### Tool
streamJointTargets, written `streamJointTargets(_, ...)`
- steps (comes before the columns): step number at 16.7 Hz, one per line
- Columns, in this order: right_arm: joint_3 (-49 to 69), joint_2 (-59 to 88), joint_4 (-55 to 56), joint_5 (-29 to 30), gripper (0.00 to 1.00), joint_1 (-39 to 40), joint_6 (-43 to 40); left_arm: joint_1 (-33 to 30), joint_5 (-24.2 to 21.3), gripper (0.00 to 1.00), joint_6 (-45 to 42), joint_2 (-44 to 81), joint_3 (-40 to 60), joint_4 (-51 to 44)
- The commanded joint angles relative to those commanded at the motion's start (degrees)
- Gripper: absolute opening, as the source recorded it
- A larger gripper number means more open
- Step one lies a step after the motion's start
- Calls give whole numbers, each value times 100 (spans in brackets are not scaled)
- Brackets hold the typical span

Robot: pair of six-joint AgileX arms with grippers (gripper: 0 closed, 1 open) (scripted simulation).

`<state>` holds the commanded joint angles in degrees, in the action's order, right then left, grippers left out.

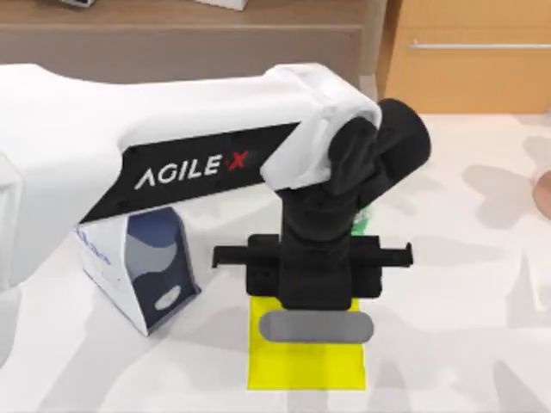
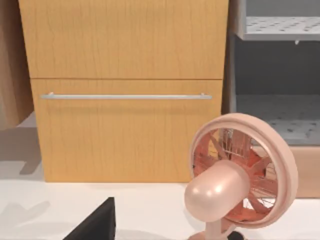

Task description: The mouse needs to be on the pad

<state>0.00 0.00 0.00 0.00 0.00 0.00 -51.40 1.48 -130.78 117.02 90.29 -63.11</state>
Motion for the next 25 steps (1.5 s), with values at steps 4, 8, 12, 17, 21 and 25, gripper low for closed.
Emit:
streamJointTargets(4, 0, 0, 0, 0, 100, 0, 0, -9, 2, 0, -5, 84, -166, 187)
streamJointTargets(8, 0, 0, 0, 0, 100, 0, 0, -8, -4, 0, -5, 124, -300, 402)
streamJointTargets(12, 0, 0, 0, 0, 100, 0, 0, -9, -3, 0, -14, 113, -386, 632)
streamJointTargets(17, 0, 0, 0, 0, 100, 0, 0, -11, 9, 0, -18, 258, -557, 811)
streamJointTargets(21, 0, 0, 0, 0, 100, 0, 0, -11, 10, 0, -18, 261, -560, 812)
streamJointTargets(25, 0, 0, 0, 0, 100, 0, 0, -11, 10, 30, -18, 261, -560, 812)
